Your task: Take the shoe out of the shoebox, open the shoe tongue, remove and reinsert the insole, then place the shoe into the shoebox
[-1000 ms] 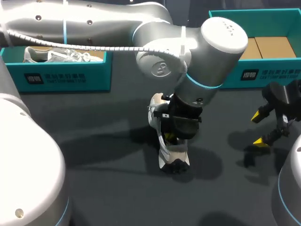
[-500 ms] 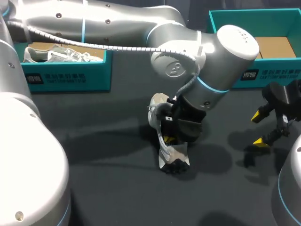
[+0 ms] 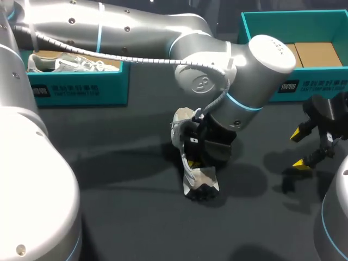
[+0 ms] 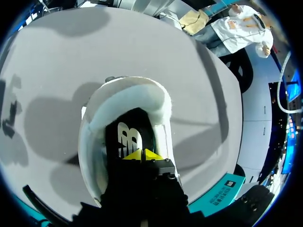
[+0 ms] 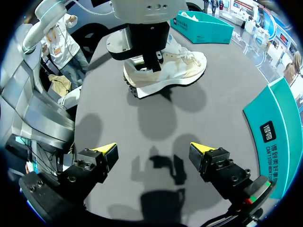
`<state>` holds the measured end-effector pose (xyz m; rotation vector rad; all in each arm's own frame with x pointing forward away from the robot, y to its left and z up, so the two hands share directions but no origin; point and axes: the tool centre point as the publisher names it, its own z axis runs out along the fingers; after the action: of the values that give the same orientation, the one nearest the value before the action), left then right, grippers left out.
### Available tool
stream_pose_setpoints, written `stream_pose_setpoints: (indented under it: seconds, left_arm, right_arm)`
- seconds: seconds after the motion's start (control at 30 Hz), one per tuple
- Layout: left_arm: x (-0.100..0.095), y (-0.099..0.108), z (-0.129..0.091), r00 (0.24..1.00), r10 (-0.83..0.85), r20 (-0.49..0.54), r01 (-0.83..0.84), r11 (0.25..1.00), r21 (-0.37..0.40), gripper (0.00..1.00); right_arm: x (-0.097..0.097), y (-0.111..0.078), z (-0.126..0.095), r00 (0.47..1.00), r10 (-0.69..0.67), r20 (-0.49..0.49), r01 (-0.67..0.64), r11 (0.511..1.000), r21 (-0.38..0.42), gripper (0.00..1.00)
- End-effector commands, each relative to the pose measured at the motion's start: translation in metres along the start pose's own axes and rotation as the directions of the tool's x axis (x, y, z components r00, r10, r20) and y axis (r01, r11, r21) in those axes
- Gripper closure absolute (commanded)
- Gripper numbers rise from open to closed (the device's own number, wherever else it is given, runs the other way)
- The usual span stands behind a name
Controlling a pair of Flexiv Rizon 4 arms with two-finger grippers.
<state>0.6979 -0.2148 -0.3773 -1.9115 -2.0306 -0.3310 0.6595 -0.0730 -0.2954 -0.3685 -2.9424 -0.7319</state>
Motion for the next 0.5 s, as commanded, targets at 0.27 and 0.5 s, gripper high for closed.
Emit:
stream_pose_setpoints:
  seconds: [0.27,0.5]
  left_arm:
    - [-0.003,-0.003,0.003,0.999,-0.01,0.034,0.01,1.0,0.004,1.0]
    - [0.008,-0.003,-0.01,0.997,-0.025,0.076,0.026,1.0,-0.014,1.0]
  right_arm:
    - [0.001,0.0,0.0,1.0,0.001,0.002,-0.001,1.0,0.002,0.0]
    - [0.001,0.0,0.0,1.0,0.001,0.002,-0.001,1.0,0.002,0.0]
